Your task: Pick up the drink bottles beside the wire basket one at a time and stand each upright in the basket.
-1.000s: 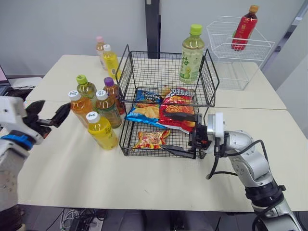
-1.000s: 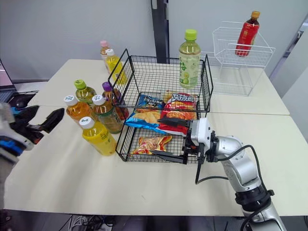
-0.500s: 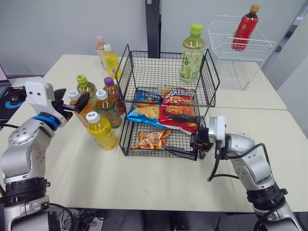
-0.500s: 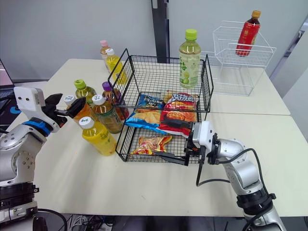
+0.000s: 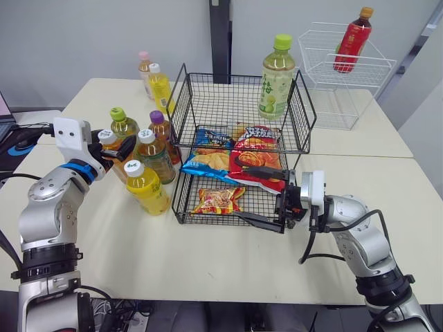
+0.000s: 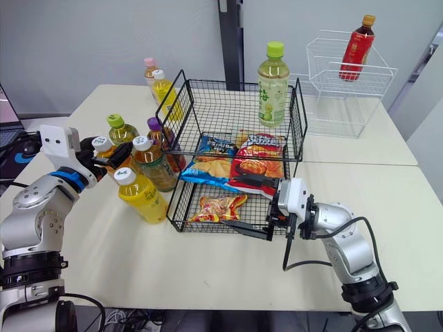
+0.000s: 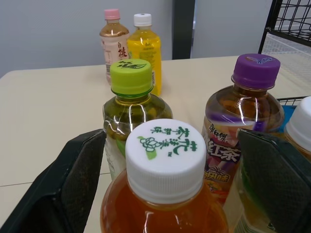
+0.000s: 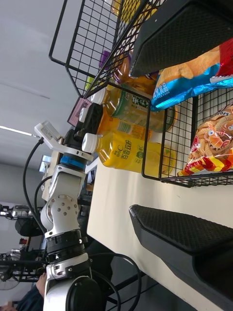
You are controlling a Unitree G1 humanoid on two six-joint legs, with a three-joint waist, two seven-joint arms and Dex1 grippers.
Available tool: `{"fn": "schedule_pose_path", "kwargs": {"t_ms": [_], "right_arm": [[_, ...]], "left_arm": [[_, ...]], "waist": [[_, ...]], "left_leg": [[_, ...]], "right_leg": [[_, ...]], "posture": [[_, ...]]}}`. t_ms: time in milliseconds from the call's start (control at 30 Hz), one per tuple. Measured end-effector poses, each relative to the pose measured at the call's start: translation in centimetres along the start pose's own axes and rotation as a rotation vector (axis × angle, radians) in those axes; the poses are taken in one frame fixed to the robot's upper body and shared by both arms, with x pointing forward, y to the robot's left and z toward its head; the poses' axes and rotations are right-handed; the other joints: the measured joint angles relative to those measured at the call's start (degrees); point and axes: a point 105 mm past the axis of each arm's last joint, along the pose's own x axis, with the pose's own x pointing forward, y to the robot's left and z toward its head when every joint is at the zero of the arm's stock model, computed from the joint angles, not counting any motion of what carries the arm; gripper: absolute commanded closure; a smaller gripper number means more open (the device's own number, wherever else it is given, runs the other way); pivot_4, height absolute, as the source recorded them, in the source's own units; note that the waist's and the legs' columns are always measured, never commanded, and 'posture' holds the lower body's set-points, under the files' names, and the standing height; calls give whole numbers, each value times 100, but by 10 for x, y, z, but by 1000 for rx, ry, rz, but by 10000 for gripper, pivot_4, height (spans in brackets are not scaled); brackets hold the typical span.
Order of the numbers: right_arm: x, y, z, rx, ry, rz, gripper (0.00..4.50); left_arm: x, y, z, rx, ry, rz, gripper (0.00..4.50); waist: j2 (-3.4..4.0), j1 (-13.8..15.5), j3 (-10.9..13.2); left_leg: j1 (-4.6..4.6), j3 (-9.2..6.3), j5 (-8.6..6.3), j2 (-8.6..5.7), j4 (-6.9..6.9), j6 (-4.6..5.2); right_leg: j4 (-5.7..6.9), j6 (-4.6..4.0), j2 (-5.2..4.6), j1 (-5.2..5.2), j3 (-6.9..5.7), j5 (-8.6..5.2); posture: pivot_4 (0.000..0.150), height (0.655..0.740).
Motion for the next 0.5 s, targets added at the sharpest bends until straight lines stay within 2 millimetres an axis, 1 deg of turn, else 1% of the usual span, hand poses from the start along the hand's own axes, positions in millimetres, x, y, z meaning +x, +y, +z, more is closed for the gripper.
{"fn": "schedule_pose_path", "kwargs": {"t_ms": [33, 133, 233, 400, 433, 500], "right_arm": [[0, 0, 1, -2, -1, 0, 0], [0, 0, 0, 3, 2, -3, 0], [1, -1, -1, 11, 8, -8, 0], [4, -4, 4, -4, 3, -5, 0], [4, -3, 5, -6, 0, -4, 0], [4, -3, 5, -3, 0, -4, 0]], "left_arm": [[0, 0, 0, 1, -1, 0, 276], [2, 1, 2, 4, -5, 4, 5827], [3, 1, 7, 24, -24, 8, 15050], [3, 2, 8, 29, -27, 10, 30619], [3, 2, 8, 29, -28, 9, 31301], [3, 2, 8, 30, -29, 10, 31299]], "waist": [[0, 0, 0], [0, 1, 0], [0, 0, 0], [0, 0, 0], [0, 2, 0], [0, 1, 0]], "left_leg": [[0, 0, 0, 0, 0, 0], [0, 0, 0, 0, 0, 0], [0, 0, 0, 0, 0, 0], [0, -1, 0, 0, 0, 0], [0, -1, 0, 0, 0, 0], [-1, 0, 0, 0, 0, 0]], "right_leg": [[0, 0, 0, 0, 1, 0], [0, 0, 0, 0, 0, 0], [0, 0, 0, 0, 1, 0], [0, 0, 0, 0, -1, 0], [0, 0, 0, 0, -1, 0], [0, 0, 0, 0, 0, 0]], "posture": [[1500, 7400], [1500, 7400], [1500, 7400], [1500, 7400], [1500, 7400], [1500, 7400]]}}
